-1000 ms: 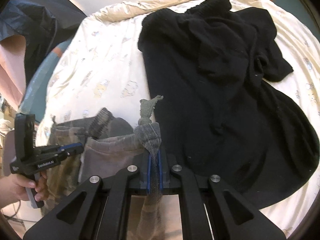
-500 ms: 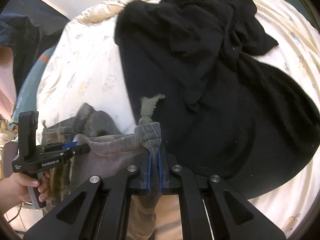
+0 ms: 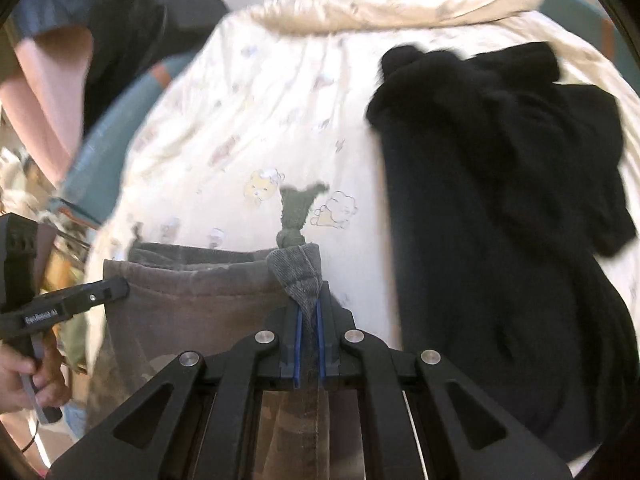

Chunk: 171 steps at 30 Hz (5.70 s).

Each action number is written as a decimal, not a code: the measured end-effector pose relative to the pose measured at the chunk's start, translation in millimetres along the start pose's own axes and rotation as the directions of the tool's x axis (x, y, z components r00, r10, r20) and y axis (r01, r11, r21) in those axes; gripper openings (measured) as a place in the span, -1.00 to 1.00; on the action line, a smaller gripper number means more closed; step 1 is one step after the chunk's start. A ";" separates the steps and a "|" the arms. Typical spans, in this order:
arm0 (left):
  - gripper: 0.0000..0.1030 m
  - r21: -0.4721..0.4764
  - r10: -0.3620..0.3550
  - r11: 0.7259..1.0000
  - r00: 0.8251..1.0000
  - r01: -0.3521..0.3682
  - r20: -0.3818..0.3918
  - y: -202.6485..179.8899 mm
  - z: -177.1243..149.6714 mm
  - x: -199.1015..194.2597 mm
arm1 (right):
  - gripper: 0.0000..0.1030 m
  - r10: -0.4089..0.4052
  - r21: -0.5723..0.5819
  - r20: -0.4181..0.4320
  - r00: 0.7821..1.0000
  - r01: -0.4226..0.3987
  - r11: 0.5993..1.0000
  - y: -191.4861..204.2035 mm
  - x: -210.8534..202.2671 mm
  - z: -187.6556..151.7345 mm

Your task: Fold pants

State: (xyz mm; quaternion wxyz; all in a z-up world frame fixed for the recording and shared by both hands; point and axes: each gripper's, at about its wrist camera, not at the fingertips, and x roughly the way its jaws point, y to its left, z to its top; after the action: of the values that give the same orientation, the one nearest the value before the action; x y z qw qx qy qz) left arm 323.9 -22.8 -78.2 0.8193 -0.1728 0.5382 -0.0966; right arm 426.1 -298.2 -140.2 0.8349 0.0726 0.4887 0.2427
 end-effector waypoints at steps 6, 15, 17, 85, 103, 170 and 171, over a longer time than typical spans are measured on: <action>-0.80 0.041 0.068 0.997 0.991 -0.063 -0.120 24.5 6.5 70.5 | -0.49 -0.130 0.016 -0.127 0.983 0.133 0.991 -16.9 60.4 0.0; 0.50 0.147 0.065 0.988 0.996 -0.056 -0.060 -15.4 -63.4 -17.7 | -0.20 -0.045 0.112 -0.105 0.994 0.056 0.992 -10.7 -46.9 -55.0; 0.50 0.171 0.062 0.985 0.990 -0.040 -0.125 -25.3 -94.8 -18.9 | -0.20 0.089 0.175 -0.163 0.983 -0.060 0.983 -2.8 -56.1 -81.6; 0.69 0.228 0.330 0.933 0.915 -0.279 -0.232 -72.4 -220.3 -71.1 | 0.18 0.215 0.829 0.154 0.964 -0.245 0.503 -41.8 -77.2 -380.4; 0.69 0.424 0.396 0.860 0.896 -0.285 -0.201 -232.8 -58.1 60.9 | -0.76 0.282 0.449 0.332 0.900 -0.413 0.792 17.1 -157.1 -318.2; 0.53 0.692 0.658 0.651 0.685 -0.311 -0.312 -213.4 -20.2 164.3 | -0.77 0.278 -0.262 0.073 0.958 -0.250 0.932 242.4 -147.9 -248.9; 0.55 0.727 0.694 0.604 0.663 -0.326 -0.280 -218.2 -29.0 171.4 | -0.77 0.279 -0.265 0.073 0.958 -0.251 0.931 241.1 -147.8 -248.9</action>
State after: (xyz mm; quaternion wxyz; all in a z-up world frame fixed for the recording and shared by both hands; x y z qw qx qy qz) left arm 372.3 -288.1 -149.6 0.6318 0.3105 0.7075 -0.0620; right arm 73.9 -187.3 -65.8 0.8224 0.0440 0.3928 0.4091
